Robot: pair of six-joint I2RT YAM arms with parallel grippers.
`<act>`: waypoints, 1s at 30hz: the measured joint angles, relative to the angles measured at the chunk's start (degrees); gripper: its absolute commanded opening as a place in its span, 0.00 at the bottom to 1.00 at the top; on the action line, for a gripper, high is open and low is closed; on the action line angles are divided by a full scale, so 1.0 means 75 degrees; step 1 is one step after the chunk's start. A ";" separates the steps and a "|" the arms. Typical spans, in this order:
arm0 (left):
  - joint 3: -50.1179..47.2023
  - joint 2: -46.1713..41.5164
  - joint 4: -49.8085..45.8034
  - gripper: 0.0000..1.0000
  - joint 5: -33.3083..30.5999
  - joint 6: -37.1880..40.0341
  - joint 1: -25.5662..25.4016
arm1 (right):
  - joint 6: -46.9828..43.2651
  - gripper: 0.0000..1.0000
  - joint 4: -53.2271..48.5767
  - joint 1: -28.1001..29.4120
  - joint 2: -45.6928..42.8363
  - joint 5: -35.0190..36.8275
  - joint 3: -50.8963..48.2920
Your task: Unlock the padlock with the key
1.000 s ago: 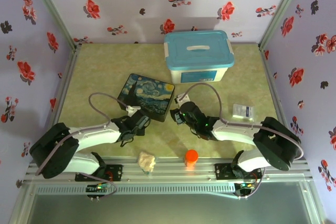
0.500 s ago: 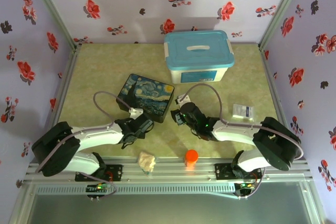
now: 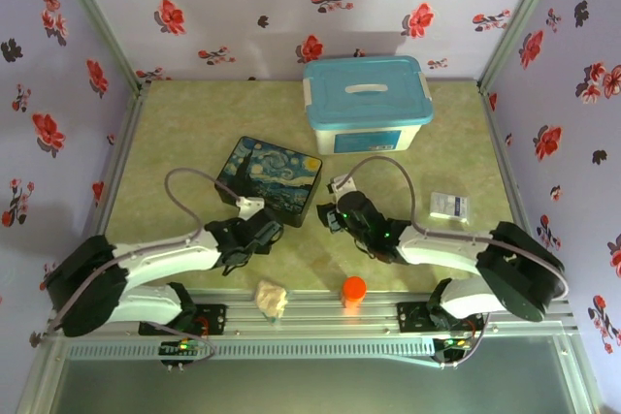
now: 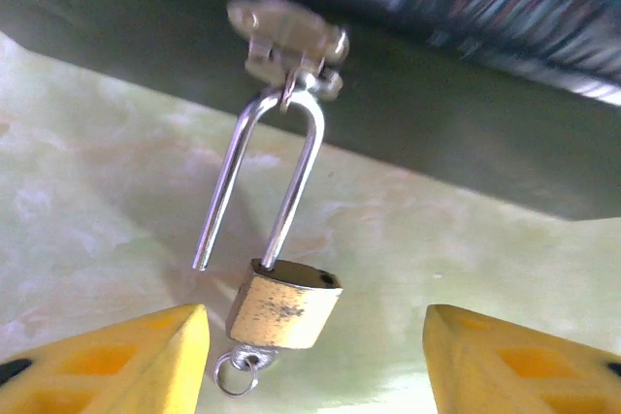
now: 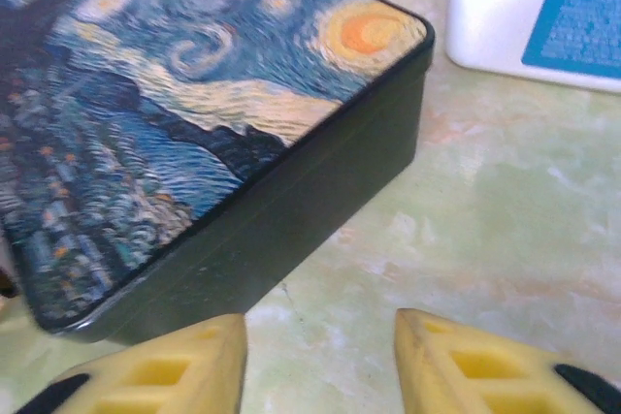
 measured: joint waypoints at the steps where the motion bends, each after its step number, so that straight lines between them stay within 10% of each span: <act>1: 0.0000 -0.0271 0.0000 0.73 0.0085 0.0023 0.0055 | 0.0067 0.58 -0.0003 0.0012 -0.0149 -0.0015 0.0003; 9: 0.0003 -0.2052 0.0009 0.92 0.1501 0.0428 0.1970 | 0.0694 0.58 -0.0825 0.0291 -0.0519 -0.0577 0.0845; 18: 0.0219 -0.2358 0.0210 0.89 0.3354 0.0927 0.4540 | 0.1690 0.52 -0.1256 0.1562 0.1416 -0.0801 0.2626; 30: 0.0233 -0.1699 0.0871 0.88 0.4261 0.1250 0.5651 | 0.2704 0.44 -0.0460 0.2040 0.4194 -0.0947 0.3328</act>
